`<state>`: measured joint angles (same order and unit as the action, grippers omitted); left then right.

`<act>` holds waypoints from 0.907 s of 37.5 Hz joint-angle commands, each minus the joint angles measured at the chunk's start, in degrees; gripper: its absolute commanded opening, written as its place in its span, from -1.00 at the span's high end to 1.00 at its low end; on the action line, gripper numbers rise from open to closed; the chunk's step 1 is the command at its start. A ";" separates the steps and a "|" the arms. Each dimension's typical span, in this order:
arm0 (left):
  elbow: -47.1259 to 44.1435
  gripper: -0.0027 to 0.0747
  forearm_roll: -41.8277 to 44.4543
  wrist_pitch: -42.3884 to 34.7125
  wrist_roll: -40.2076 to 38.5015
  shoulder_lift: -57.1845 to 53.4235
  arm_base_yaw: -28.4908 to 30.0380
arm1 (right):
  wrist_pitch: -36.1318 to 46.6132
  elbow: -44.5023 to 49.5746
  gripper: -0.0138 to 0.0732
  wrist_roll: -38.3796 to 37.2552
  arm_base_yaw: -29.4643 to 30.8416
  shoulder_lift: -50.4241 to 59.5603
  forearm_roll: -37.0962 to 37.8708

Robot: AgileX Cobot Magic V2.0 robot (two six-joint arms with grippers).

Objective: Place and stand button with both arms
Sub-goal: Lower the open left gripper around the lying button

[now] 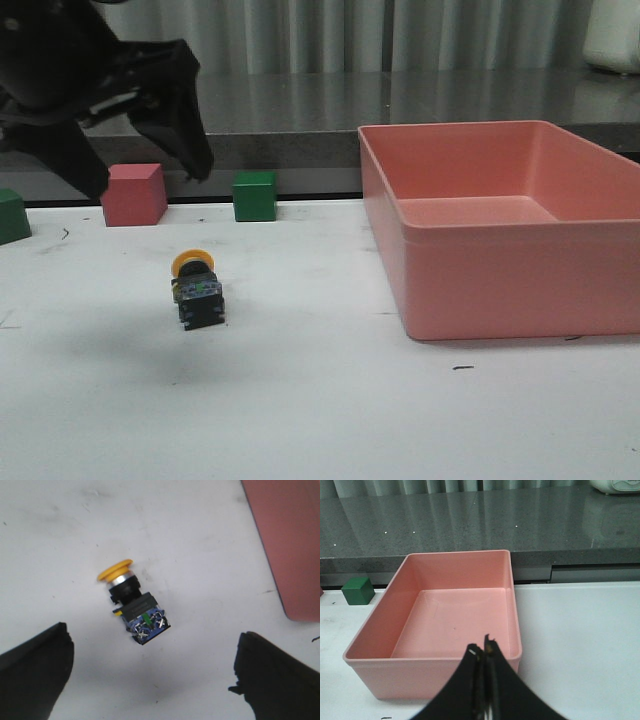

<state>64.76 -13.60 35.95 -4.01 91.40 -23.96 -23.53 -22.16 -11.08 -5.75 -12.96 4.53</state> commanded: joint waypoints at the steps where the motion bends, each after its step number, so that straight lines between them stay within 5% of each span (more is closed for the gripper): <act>1: 7.36 -0.67 -1.44 6.06 -3.15 3.43 -0.42 | 4.50 -1.39 0.84 0.83 0.38 -0.47 0.73; 15: 24.34 -0.66 3.36 22.57 -13.30 19.65 -0.42 | 4.50 -1.39 0.84 0.83 0.38 -0.47 0.73; 34: 30.03 -0.66 3.70 24.62 -13.80 28.31 -0.19 | 4.50 -1.39 0.84 0.83 0.38 -0.47 0.73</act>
<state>92.81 -9.38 60.35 -17.17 122.57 -23.96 -23.53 -22.16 -10.98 -5.75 -12.96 4.53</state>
